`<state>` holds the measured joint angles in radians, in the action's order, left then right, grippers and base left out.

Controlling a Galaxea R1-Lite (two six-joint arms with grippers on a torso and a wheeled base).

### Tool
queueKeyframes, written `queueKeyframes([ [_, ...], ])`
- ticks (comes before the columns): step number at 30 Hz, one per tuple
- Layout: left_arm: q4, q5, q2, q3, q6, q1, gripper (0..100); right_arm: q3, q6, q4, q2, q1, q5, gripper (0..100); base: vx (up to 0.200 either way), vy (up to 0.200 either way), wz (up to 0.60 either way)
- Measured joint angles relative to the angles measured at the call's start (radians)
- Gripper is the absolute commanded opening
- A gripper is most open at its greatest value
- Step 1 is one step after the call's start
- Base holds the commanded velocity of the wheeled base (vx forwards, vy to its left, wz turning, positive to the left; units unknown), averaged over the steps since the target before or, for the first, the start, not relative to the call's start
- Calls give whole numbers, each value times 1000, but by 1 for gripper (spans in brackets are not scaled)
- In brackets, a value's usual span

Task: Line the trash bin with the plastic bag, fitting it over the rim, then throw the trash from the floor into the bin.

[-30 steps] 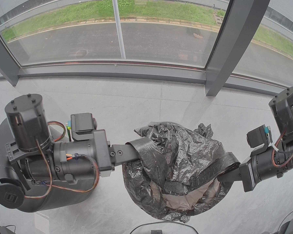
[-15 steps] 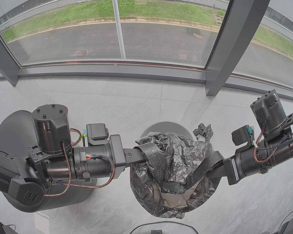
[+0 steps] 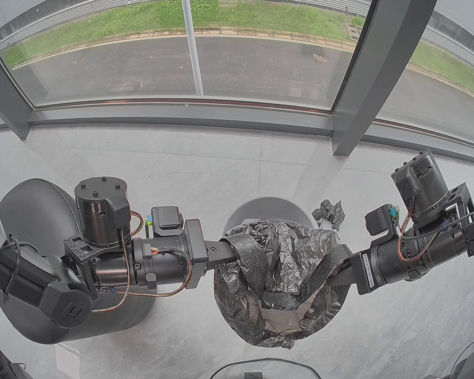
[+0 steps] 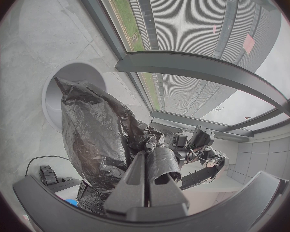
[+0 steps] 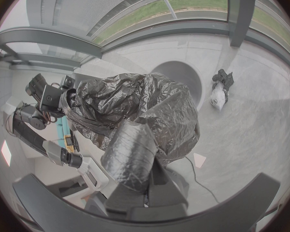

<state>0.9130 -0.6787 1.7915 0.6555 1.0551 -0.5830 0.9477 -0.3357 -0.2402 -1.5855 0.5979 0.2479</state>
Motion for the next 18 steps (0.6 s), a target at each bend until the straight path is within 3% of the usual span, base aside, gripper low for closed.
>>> queueKeyframes([
  [4, 12, -2, 31, 1, 13, 1, 0, -17, -55, 0, 4, -2, -3, 0, 0, 0, 0],
  [18, 50, -1, 153, 45, 30, 27, 0, -20, -102, 55, -48, -31, 0, 0, 0, 0, 0],
])
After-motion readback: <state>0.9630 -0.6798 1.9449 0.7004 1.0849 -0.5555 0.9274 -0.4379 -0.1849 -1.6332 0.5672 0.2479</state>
